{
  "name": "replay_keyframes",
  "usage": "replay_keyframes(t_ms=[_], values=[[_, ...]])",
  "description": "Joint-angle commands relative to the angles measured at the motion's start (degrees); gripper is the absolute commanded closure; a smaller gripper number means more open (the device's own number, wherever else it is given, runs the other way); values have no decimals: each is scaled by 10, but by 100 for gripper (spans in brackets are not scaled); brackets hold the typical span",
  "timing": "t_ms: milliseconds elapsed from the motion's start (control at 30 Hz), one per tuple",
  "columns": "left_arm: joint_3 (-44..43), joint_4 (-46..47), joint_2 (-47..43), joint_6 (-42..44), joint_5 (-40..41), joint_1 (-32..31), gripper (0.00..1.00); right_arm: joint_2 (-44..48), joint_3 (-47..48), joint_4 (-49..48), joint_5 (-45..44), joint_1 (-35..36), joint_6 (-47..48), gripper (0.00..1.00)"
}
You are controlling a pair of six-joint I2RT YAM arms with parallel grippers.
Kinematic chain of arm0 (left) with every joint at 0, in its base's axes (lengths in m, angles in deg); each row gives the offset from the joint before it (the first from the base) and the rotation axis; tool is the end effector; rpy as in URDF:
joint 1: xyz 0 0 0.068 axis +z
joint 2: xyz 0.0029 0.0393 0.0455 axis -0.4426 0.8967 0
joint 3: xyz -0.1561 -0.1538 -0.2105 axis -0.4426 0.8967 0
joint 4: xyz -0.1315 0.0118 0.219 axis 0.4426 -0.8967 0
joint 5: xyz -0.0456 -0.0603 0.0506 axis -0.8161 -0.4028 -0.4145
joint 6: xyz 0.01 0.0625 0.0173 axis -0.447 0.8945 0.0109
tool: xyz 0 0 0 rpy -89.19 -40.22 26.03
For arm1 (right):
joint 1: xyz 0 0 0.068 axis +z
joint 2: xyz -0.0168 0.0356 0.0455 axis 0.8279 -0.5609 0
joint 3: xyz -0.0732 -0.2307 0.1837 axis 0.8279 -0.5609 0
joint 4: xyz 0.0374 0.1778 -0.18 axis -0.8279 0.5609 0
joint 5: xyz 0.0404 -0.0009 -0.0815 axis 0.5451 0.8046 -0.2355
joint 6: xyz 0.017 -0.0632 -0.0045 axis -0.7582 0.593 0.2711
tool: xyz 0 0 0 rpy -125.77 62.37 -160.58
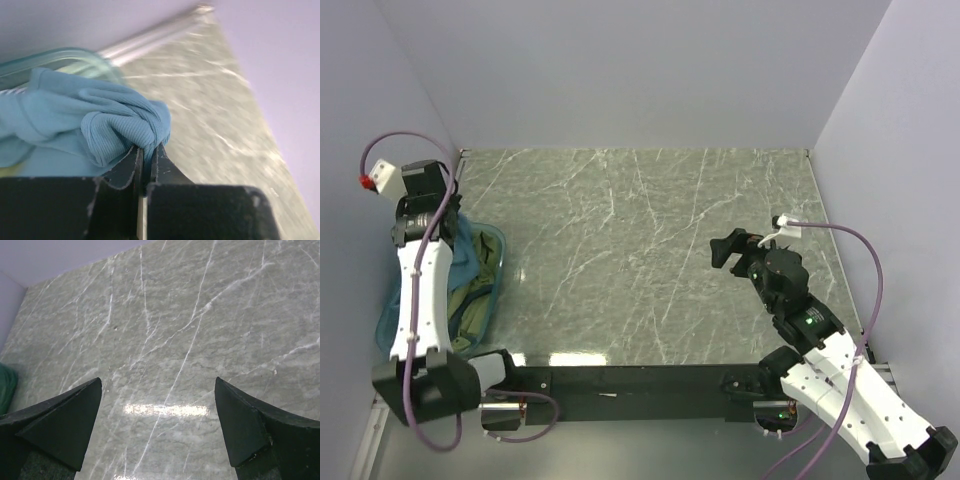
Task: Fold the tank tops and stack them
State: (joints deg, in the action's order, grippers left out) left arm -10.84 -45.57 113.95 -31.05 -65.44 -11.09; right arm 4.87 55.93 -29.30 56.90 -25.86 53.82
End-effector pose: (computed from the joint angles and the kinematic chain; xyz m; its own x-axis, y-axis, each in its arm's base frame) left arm 0.2370 0.0860 0.3811 0.0386 -0.6800 -0.7322 -0.7805 0.4370 -0.4470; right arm 0.1222 0.0532 0.3069 -0.2872 0.3414 -0.8950 -0.1149 0.9153 0.3860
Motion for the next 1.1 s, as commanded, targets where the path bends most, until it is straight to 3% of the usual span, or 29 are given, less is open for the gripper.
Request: replay_keyframes(t_ms=[0,300,433,533,633,700,733,833,933,1067], values=[[-48,50,-44,55,-41,-55,99,-4,15,-16,6,4,12,0],[-154,35,-67,63,9,-326,99,-7,40,-19,2,3,22,0],[-171,42,-35,55,68,-484,99,-9,58,-17,2,4,22,0],[-164,54,-12,36,71,-540,99,-11,64,-15,4,3,17,0],[-132,87,16,26,42,-552,96,-15,56,-26,13,3,8,0],[-133,77,43,21,38,-550,68,-19,49,-32,34,3,1,0],[-134,65,65,18,38,-547,48,-29,47,-37,64,3,-4,0],[-104,90,66,15,22,-530,33,-55,27,-48,98,6,-26,3],[-52,100,52,5,-9,-500,31,-83,0,-55,96,11,-57,8],[63,119,28,-9,-44,-495,44,-111,-46,-84,94,41,-97,16]])
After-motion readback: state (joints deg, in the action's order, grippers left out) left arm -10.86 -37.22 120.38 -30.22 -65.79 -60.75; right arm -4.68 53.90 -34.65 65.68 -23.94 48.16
